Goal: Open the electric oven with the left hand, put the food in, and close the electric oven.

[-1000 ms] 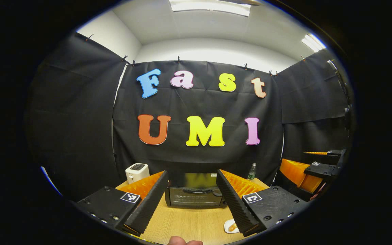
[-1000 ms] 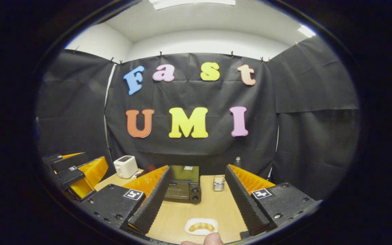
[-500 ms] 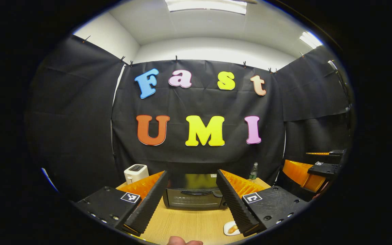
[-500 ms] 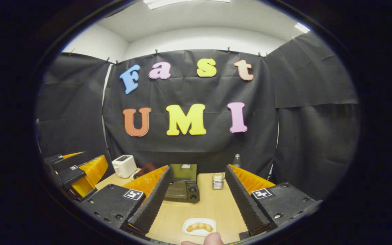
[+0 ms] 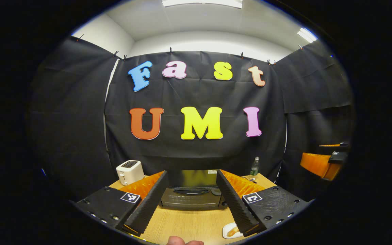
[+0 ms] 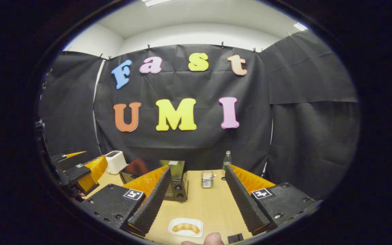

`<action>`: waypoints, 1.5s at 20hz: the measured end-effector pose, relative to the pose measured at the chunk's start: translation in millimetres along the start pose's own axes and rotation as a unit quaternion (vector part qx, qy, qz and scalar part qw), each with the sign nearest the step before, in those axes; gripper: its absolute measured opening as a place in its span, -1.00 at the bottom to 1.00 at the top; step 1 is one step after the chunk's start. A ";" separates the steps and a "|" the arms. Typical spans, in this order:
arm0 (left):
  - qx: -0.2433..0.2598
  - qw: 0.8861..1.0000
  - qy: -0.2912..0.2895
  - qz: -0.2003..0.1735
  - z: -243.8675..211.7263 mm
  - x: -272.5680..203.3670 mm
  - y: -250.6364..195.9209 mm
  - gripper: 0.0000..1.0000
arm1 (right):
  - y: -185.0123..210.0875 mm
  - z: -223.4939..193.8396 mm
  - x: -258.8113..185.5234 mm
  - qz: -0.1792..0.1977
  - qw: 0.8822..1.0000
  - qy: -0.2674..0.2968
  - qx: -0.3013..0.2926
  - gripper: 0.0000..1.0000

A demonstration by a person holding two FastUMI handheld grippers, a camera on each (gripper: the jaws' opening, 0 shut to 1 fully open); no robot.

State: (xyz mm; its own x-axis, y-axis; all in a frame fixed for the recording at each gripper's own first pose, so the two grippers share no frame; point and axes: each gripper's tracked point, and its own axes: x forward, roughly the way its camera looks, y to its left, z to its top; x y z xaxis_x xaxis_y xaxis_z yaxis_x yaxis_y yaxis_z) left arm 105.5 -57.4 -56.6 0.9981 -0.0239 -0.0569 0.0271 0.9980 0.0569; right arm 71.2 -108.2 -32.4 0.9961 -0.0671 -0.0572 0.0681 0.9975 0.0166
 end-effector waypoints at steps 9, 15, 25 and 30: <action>0.000 0.999 0.042 0.003 -70.7 104.5 1.1 0.88 | -47.7 -23.7 34.9 -0.030 0.999 0.035 -0.014 0.94; 0.020 0.996 0.084 0.006 -121.4 162.8 9.2 0.92 | -57.2 -45.9 51.3 -0.037 0.997 0.071 -0.012 0.95; 0.001 0.989 0.145 0.004 -174.5 190.2 17.1 0.99 | -63.1 -58.1 63.4 -0.047 0.995 0.089 0.007 0.96; 0.004 0.990 0.144 -0.010 -177.0 185.5 15.7 1.00 | -52.2 -60.7 61.3 -0.038 0.994 0.092 0.035 0.96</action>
State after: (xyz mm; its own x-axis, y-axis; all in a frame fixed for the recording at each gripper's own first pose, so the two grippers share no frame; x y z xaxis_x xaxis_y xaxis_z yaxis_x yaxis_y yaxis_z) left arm 281.2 -35.9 -242.7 0.9403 -0.0257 -0.3393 0.0488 0.9970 0.0598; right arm 125.4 -163.2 -97.4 0.9612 -0.1308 -0.2427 0.1530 0.9854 0.0748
